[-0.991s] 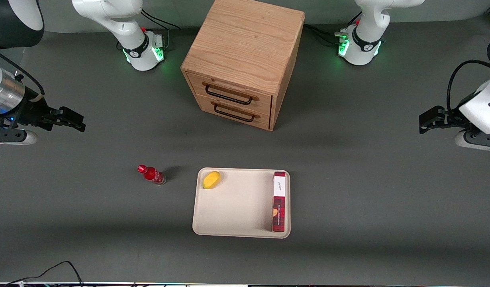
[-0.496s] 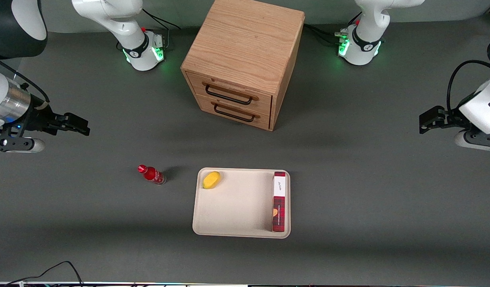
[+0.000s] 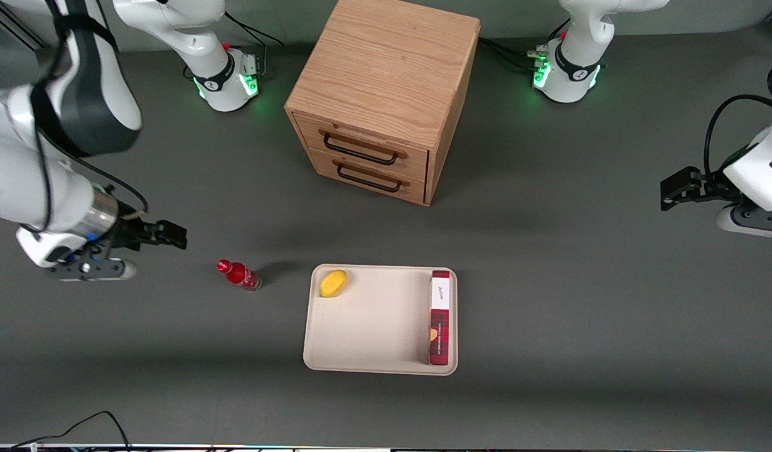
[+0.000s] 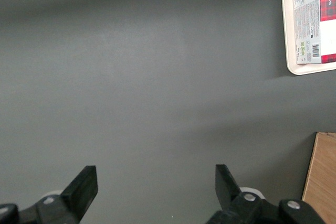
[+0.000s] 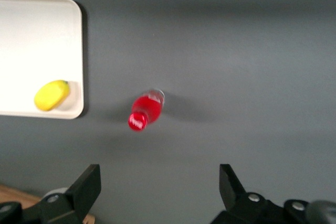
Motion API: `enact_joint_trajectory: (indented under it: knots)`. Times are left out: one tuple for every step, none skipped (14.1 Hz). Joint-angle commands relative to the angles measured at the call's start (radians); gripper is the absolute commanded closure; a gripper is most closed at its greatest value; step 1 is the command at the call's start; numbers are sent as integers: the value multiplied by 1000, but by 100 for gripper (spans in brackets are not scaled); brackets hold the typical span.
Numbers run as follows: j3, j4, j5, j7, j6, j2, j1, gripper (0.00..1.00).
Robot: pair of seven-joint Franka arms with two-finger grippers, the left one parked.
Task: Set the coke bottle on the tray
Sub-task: 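Move the right gripper down over the red Coca-Cola bottle, then close the right gripper around the bottle's body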
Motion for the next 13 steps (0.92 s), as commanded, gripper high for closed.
enact_joint_trajectory:
  knots:
    - [18,-52,1,-6,110,42,5,0]
    - [18,-52,1,-3,130,68,5,0]
    - [24,-57,1,3,162,87,5,1]
    - [30,-60,-1,3,177,99,5,1]
    - [30,-61,-1,3,182,108,5,1]
    - [32,-67,-1,3,185,111,5,2]
    - [33,-101,-4,3,212,105,7,3]
    - [38,-150,-10,4,264,92,7,4]
    - [56,-200,-17,4,318,81,5,4]
    - [61,-227,-37,6,344,78,5,5]
    - [61,-237,-48,9,352,79,5,5]
    - [62,-242,-51,13,354,81,5,5]
    - [70,-250,-53,12,357,81,5,7]
